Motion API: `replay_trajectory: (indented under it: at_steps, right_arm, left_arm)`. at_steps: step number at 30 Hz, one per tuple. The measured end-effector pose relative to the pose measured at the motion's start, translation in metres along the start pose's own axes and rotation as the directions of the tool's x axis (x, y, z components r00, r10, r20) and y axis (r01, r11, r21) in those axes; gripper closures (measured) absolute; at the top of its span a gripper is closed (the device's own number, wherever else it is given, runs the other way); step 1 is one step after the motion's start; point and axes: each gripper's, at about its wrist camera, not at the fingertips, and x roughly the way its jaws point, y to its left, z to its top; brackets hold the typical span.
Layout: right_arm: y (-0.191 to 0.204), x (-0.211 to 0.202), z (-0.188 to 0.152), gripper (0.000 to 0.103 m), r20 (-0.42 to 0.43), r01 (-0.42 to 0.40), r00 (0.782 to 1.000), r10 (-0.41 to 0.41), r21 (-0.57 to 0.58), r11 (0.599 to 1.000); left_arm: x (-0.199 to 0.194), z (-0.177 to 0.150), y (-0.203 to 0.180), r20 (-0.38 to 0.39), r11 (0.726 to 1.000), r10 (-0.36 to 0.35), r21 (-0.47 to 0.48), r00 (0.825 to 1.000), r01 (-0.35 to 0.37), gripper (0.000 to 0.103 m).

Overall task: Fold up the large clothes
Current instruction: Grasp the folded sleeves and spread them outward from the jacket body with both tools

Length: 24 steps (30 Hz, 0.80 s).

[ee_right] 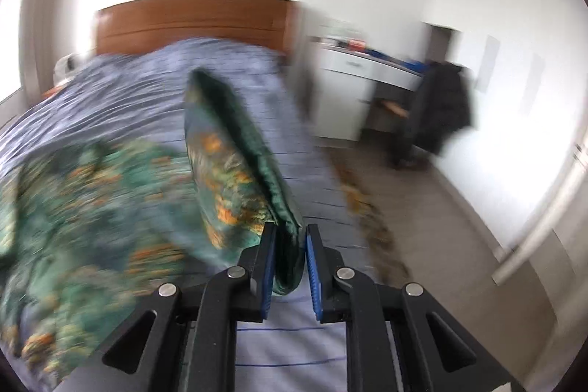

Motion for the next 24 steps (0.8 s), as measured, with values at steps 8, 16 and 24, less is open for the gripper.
replay_trajectory:
  at_steps: [8, 16, 24]
  right_arm:
    - [-0.101, 0.013, -0.05, 0.058, -0.1, 0.333, 0.943, -0.319, 0.2, 0.922]
    - [-0.013, -0.044, -0.104, 0.047, -0.024, 0.097, 0.995, -0.095, 0.134, 0.986]
    - [0.082, -0.069, -0.13, 0.046, -0.046, -0.09, 0.995, 0.094, 0.072, 0.993]
  left_arm:
    - [-0.001, 0.007, 0.012, 0.013, 0.997, 0.01, 0.071, 1.0, -0.011, 0.0]
    - [0.069, -0.023, 0.009, -0.287, 0.984, -0.046, 0.152, 0.957, 0.093, 0.001]
    - [0.134, 0.032, 0.013, -0.135, 0.902, -0.021, 0.426, 0.991, 0.077, 0.001]
